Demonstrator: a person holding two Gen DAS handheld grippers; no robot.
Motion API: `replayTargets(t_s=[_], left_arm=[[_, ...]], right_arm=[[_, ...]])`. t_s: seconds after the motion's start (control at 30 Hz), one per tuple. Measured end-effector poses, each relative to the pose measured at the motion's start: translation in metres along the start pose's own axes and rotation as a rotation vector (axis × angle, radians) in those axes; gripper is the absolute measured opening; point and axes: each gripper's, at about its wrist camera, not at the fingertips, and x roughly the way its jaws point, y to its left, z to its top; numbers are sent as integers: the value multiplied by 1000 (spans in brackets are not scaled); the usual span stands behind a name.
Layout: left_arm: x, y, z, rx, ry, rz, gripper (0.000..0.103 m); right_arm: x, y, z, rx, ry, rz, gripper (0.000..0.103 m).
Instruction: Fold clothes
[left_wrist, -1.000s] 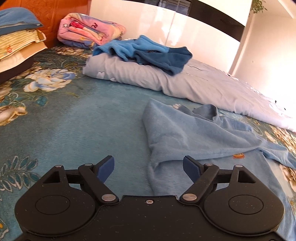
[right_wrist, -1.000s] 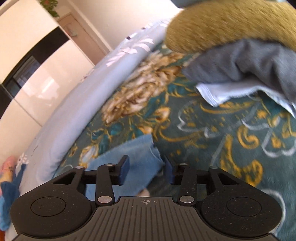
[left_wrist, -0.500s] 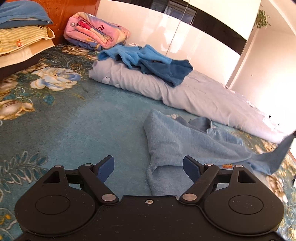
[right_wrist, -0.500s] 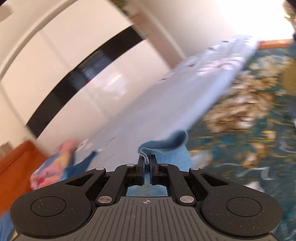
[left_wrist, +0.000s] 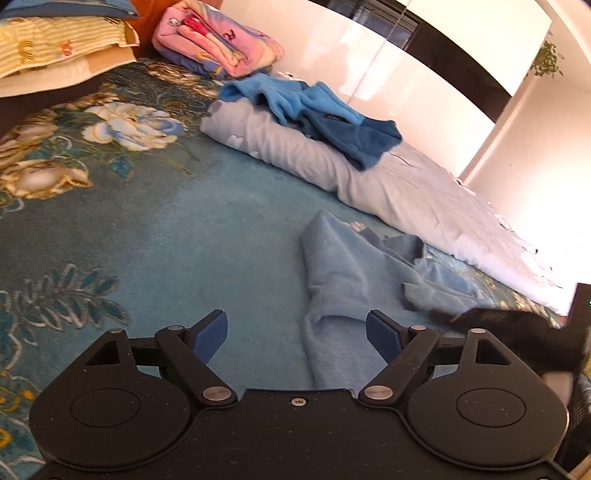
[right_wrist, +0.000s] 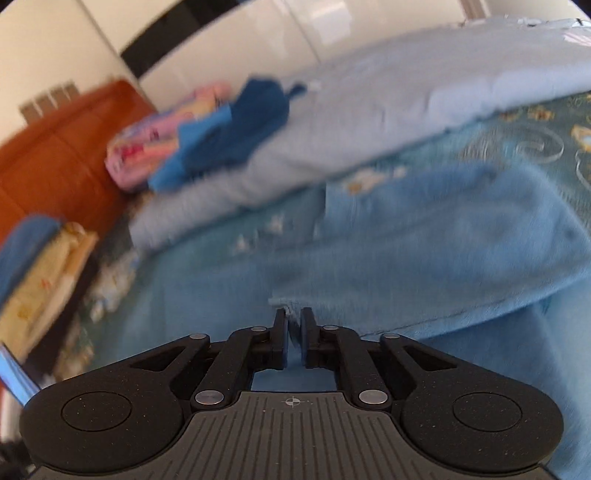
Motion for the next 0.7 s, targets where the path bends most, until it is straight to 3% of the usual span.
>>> replayTargets(t_s=[0.1,0.17,0.3,0.47,0.7], left_arm=[[10,-10,0,-5,15,-43,81],[19,-20,0,-6,28,-84,82],[41,-42,1,-11,63,-167,82],[85,-81,-9,9,137,-263,82],[128,-109,-26,-26,178,-313,80]], right_arm=[[-4,2,-15,13,52,32,10],[-16,1,-15,19,51,50,20],[-53,-12,-9,-2,-33,14,22],[-103,-53,-8,119,-150,-28,32],[-128,-83,-34,123,-153,-86,37]])
